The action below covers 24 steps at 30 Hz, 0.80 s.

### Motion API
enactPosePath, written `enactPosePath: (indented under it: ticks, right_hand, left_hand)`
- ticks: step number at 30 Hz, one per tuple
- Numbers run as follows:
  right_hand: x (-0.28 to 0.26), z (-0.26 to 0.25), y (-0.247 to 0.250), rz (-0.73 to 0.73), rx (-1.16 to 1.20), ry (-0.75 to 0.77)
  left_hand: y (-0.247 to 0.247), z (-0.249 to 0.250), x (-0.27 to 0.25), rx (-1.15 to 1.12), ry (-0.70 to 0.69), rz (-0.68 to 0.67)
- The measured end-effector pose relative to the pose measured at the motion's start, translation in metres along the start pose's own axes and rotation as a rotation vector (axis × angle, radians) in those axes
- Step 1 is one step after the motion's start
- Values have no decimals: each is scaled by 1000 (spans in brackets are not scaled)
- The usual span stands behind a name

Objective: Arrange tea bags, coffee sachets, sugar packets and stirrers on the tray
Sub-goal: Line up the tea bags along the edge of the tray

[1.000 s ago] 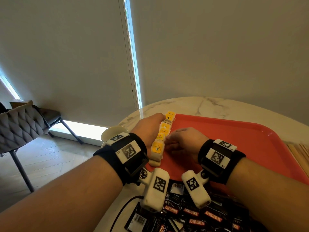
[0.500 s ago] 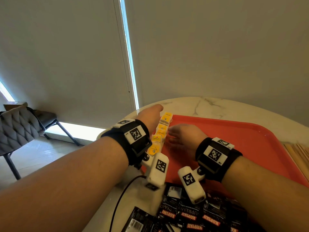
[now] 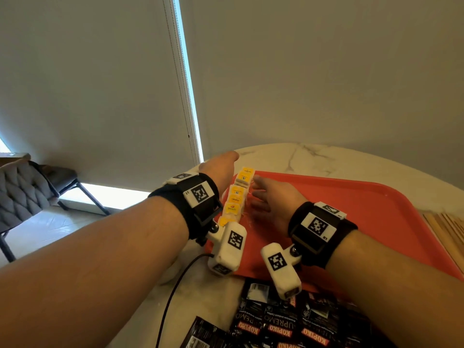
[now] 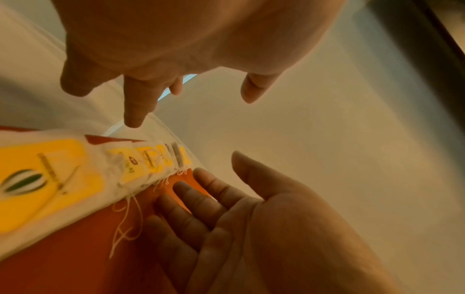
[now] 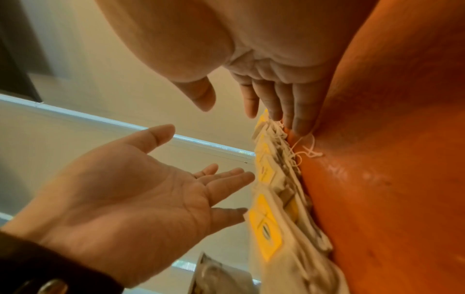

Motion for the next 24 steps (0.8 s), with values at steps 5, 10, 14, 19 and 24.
enactPosePath:
  ticks: [5,10,14,19,24]
  right_hand:
    - [13,-14,0,2,71,-10]
    - [26,-24,4,47,153,-19]
    - [37,-26,3,41,190,-31]
    - [47,-29,-3,17,199,-18]
    - [50,-33,-5,1,190,3]
  left_hand:
    - [-5,8,19,56,12,-54]
    - [-14,5,35,-6,68,-79]
    - [-17,2,47,-36,65,-65]
    - [-17,-2,55,-48,65,-67]
    - [-19,-8,60,-73,72,-67]
Point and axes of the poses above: each hand's wrist, its own x-axis towards the middle knuckle, its own y-axis out of the back of the hand, z = x × y, the point moved 10 cm from there along x, towards the middle knuckle, and after that the axes turned 10 degrees about -y, right-handed, at the moved point
